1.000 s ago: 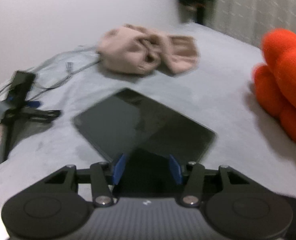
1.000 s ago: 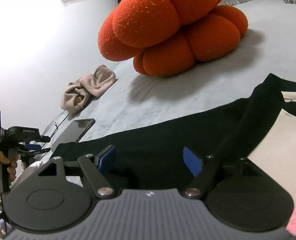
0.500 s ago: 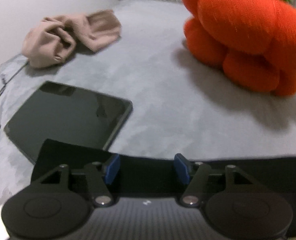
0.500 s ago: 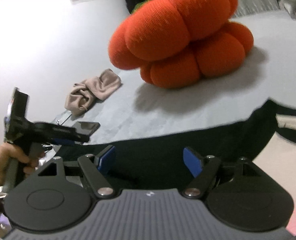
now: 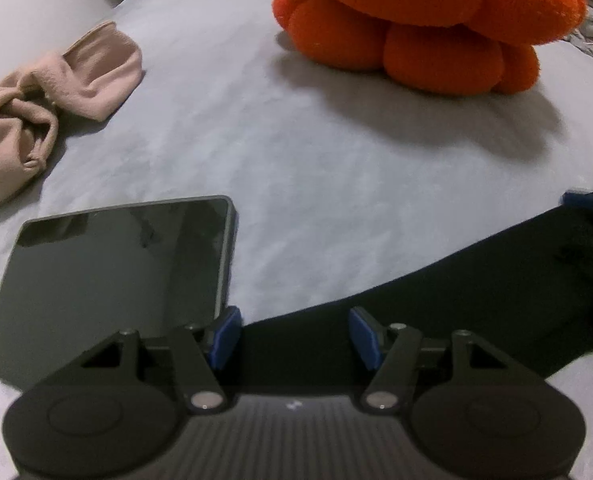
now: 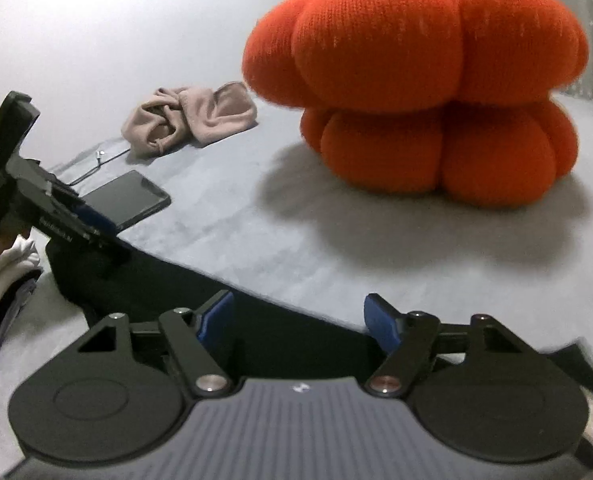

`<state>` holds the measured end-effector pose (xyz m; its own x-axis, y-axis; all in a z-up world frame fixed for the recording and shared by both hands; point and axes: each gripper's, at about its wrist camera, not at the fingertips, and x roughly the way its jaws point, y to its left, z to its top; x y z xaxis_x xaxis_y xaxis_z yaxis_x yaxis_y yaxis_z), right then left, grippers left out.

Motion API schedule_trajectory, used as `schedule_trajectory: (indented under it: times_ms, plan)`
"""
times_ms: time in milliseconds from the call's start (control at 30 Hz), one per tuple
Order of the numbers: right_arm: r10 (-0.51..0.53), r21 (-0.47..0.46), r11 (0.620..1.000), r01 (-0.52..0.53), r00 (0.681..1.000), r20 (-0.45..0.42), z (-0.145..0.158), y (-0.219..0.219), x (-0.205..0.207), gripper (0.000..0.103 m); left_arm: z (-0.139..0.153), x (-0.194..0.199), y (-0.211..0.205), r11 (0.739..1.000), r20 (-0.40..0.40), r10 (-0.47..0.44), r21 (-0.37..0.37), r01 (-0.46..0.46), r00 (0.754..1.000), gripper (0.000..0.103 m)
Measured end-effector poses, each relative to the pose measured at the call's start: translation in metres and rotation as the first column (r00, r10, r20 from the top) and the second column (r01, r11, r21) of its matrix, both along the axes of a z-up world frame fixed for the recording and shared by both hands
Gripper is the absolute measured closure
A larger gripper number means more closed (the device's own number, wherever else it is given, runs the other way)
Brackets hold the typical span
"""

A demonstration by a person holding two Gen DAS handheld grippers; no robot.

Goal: Fold clothes
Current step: 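Move the open right gripper across the sweatshirt toward the other black sleeve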

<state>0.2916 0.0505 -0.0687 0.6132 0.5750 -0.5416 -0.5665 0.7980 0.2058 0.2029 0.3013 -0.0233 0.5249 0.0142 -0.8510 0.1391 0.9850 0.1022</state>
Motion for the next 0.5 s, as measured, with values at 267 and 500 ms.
schedule_trajectory:
  times_ms: [267,500]
  plan:
    - [0.020,-0.118,0.993,-0.012,0.997,0.071,0.001,0.019,-0.007,0.077,-0.004,-0.016,-0.018,0.999,0.107,0.000,0.035,-0.004,0.994,0.098]
    - [-0.058,-0.086,0.994,0.071,0.988,0.145,0.009,0.016,-0.007,0.100,0.008,-0.022,-0.017,0.996,0.321,0.069,0.037,-0.085,0.945,0.098]
